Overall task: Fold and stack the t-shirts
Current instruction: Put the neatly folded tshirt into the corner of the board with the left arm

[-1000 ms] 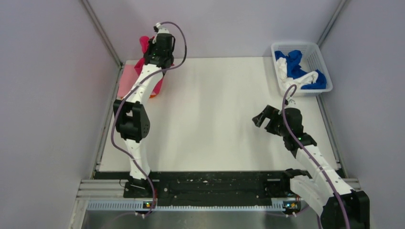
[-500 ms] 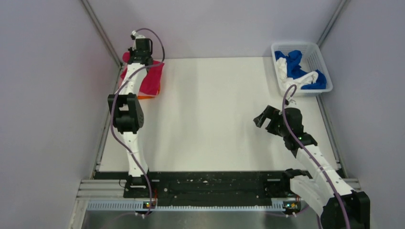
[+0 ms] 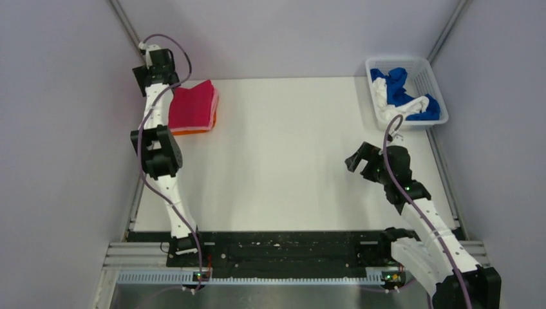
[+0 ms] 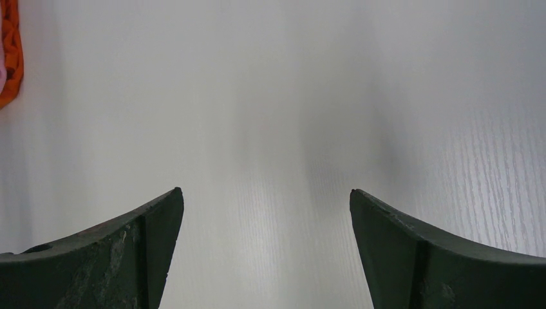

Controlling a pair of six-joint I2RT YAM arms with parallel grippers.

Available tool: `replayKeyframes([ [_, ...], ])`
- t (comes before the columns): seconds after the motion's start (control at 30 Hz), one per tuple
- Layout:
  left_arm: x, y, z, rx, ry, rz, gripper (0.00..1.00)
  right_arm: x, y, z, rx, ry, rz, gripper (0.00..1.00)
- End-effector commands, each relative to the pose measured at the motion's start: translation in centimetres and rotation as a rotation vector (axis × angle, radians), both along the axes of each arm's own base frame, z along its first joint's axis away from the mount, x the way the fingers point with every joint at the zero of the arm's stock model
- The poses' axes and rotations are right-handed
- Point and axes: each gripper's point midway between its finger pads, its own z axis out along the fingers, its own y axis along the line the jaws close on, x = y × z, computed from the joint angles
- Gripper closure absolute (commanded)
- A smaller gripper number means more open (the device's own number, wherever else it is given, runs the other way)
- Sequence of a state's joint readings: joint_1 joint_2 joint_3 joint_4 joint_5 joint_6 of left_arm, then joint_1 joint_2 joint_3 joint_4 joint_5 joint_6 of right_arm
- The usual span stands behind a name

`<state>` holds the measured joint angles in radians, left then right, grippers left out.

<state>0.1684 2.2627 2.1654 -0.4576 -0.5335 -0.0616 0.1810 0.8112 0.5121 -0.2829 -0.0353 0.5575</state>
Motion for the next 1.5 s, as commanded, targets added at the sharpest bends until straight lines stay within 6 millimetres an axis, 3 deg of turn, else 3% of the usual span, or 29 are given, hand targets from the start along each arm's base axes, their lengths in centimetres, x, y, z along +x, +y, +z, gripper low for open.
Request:
replayKeyframes([
  [0.0, 0.3, -1.5, 3.9, -0.083, -0.107, -0.055, 0.01, 0.8, -0.2, 3.0, -0.003, -0.086, -0.008, 0.01],
  [0.27, 1.6, -6.9, 3.0, -0.306, -0.135, -0.263, 0.01, 0.4, -0.2, 3.5, 0.003, -0.110, -0.002, 0.01],
  [0.4, 3.3, -11.6, 2.0, -0.497, -0.192, -0.440, 0.01, 0.5, -0.2, 3.6, -0.001, -0.114, -0.002, 0.01],
  [0.57, 5.5, -14.6, 0.7, -0.589, -0.224, -0.507, 0.01, 0.5, -0.3, 3.5, -0.009, -0.114, -0.002, 0.01],
  [0.93, 8.5, -18.4, -3.4, -0.596, -0.193, -0.544, 0.01, 0.7, -0.6, 3.5, -0.030, -0.116, -0.008, 0.01],
  [1.3, 10.3, -19.5, -8.4, -0.681, -0.190, -0.495, 0.01, 0.8, -1.3, 3.1, -0.070, -0.101, -0.031, 0.01],
  [1.4, 10.2, -19.8, -8.6, -0.679, -0.181, -0.493, 0.01, 0.8, -1.4, 2.9, -0.073, -0.096, -0.035, 0.01],
  [1.47, 10.1, -20.2, -7.3, -0.667, -0.191, -0.510, 0.01, 0.8, -1.4, 2.8, -0.069, -0.092, -0.037, 0.01],
])
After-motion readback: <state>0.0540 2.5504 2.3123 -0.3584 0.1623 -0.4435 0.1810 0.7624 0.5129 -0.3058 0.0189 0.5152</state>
